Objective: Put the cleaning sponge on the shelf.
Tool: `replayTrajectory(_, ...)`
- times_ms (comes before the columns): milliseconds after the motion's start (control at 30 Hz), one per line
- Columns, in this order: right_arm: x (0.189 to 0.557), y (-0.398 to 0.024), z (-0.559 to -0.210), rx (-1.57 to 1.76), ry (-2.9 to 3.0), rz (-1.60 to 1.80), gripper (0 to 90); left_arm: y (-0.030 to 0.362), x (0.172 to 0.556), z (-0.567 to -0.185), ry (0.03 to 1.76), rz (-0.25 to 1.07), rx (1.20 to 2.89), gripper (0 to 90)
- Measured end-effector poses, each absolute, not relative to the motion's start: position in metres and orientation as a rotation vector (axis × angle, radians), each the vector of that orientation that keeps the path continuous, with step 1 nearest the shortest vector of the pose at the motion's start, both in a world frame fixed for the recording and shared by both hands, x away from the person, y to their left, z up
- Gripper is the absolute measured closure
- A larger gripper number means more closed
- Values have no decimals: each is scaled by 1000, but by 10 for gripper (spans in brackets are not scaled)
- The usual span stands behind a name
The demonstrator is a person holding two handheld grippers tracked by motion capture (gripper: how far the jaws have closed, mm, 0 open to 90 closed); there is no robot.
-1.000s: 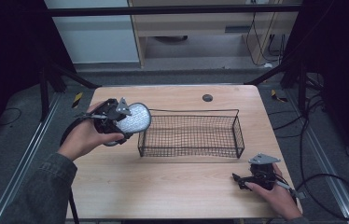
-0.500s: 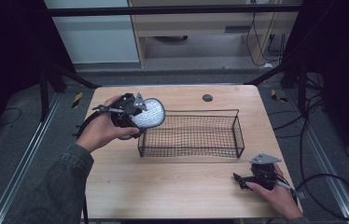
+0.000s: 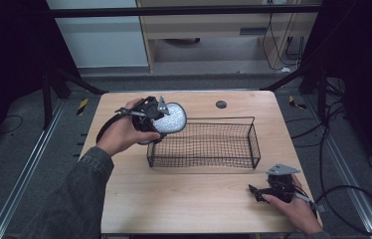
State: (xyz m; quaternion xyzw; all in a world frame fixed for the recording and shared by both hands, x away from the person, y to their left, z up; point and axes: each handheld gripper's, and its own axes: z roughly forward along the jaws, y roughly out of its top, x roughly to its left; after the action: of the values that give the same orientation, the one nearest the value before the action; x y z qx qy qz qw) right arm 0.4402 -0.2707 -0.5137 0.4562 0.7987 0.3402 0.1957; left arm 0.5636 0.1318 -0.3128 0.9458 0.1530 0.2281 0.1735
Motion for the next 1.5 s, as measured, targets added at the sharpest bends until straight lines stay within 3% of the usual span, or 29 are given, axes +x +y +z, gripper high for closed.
replayTrajectory(1500, 440, -271, -514, 1277, 2239, 953, 6, 83, 574, -356, 269, 613, 2787, 132)
